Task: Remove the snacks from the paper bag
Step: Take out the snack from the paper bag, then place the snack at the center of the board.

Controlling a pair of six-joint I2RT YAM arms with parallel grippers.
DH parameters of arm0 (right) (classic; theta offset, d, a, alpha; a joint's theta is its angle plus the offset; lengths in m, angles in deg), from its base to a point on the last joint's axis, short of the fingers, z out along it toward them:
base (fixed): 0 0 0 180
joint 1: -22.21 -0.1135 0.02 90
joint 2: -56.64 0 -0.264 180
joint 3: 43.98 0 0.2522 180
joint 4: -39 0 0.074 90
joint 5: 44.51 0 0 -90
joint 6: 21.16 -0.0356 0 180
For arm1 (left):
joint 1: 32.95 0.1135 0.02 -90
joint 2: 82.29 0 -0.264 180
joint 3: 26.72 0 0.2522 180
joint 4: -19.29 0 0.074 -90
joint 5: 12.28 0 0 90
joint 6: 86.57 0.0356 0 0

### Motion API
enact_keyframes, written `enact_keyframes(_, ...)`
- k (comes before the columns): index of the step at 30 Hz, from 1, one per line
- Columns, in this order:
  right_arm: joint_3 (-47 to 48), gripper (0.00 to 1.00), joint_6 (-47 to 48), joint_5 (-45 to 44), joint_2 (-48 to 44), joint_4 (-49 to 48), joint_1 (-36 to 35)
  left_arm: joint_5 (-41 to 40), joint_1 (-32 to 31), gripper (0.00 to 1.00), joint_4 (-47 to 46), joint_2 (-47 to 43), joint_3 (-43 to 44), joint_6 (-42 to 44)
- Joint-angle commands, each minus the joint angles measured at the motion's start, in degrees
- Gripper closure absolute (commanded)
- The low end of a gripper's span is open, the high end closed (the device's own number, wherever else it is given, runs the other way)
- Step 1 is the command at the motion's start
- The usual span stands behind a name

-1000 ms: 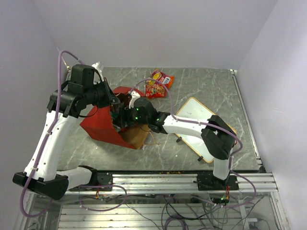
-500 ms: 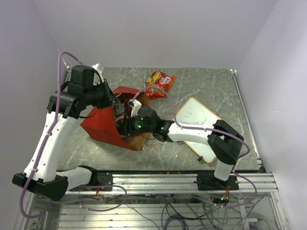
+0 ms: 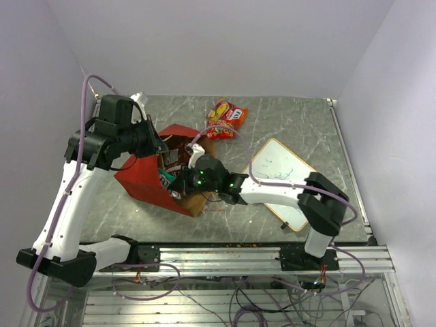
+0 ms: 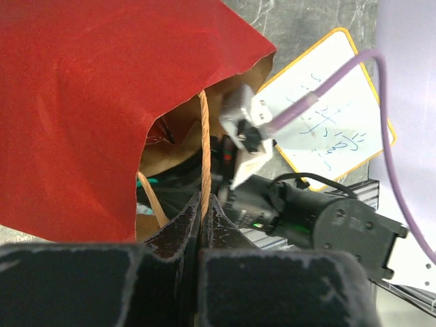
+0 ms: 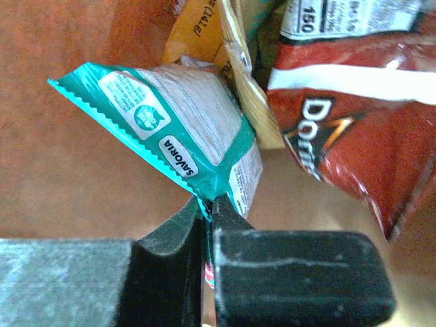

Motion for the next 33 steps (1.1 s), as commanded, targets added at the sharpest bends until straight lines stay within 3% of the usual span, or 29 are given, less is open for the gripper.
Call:
enact_keyframes(1,-3.6,1.0,0.9,-5.8,-9.2,4.1,0.6,-1.7,-0.1,0.93,1.1,-2.5,1.3,1.4)
enact_keyframes(10,-9.2,1.0,-2.9,-10.1,-22.5,11.4,0.6,-4.9,0.0,0.93,3.5,-1.0,4.4,3.0)
enact_keyframes(16,-7.4,1.0,-0.8,-13.9,-29.4,19.0,0.6,-4.6,0.0,0.93,1.9,-0.9,2.0,1.6)
enact_keyframes(27,6.1,1.0,15.3,-16.0,-36.1,29.6,0.6,-5.1,0.0,0.93,1.0,-1.0,0.8,0.7)
enact_keyframes(33,15.7,1.0,25.1,-22.4,-35.4,31.4,0.7,-5.7,0.0,0.93,0.7,-0.8,0.9,-0.1)
